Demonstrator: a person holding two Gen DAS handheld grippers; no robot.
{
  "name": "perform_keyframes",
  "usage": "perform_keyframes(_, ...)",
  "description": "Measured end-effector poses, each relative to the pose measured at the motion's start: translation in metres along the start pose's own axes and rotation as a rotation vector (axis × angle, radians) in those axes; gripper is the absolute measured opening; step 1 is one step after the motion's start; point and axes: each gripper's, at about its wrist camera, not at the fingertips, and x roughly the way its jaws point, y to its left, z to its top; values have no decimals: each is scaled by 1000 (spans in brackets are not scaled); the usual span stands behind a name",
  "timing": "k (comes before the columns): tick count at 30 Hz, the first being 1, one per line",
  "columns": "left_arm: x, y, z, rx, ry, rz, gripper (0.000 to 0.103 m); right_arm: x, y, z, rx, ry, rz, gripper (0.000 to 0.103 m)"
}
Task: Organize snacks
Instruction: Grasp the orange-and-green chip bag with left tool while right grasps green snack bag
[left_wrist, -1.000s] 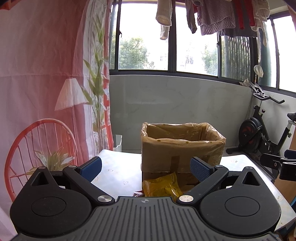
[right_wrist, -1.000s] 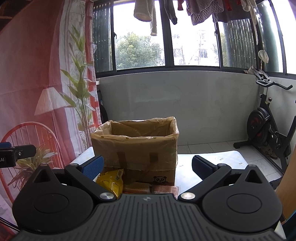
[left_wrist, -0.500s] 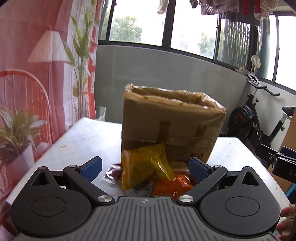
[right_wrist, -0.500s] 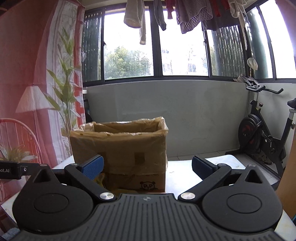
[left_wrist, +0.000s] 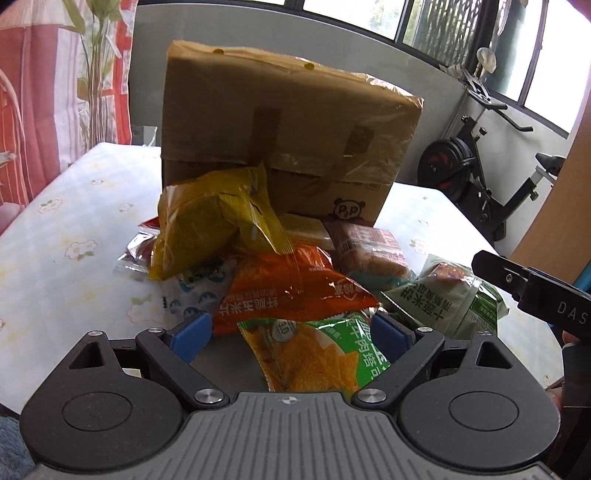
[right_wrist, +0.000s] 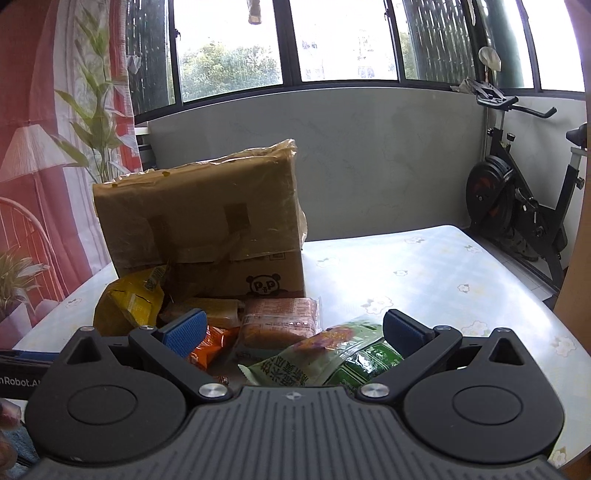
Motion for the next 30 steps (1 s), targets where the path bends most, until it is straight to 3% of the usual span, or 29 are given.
perform_keyframes(4, 16, -5, -8, -7, 62, -14, 94, 4, -8, -3, 19, 11, -17, 103)
perform_keyframes(14, 38, -2, -16, -62, 109, -138, 96, 15, -14, -7, 38, 45, -25, 103)
perform_keyframes(16, 41, -1, -18, -75, 111, -165, 94, 16, -16, -7, 42, 50, -30, 103)
perform_keyframes(18, 38, -1, -18, -82, 98, -205, 75, 17, -18, -7, 47, 56, -36, 103)
perform_keyframes(20, 36, -3, -17, -70, 92, -221, 68, 17, -18, -8, 50, 58, -43, 103)
perform_keyframes(30, 11, 2, -14, -67, 41, -249, 63, 20, -38, -11, 132, 90, -160, 103)
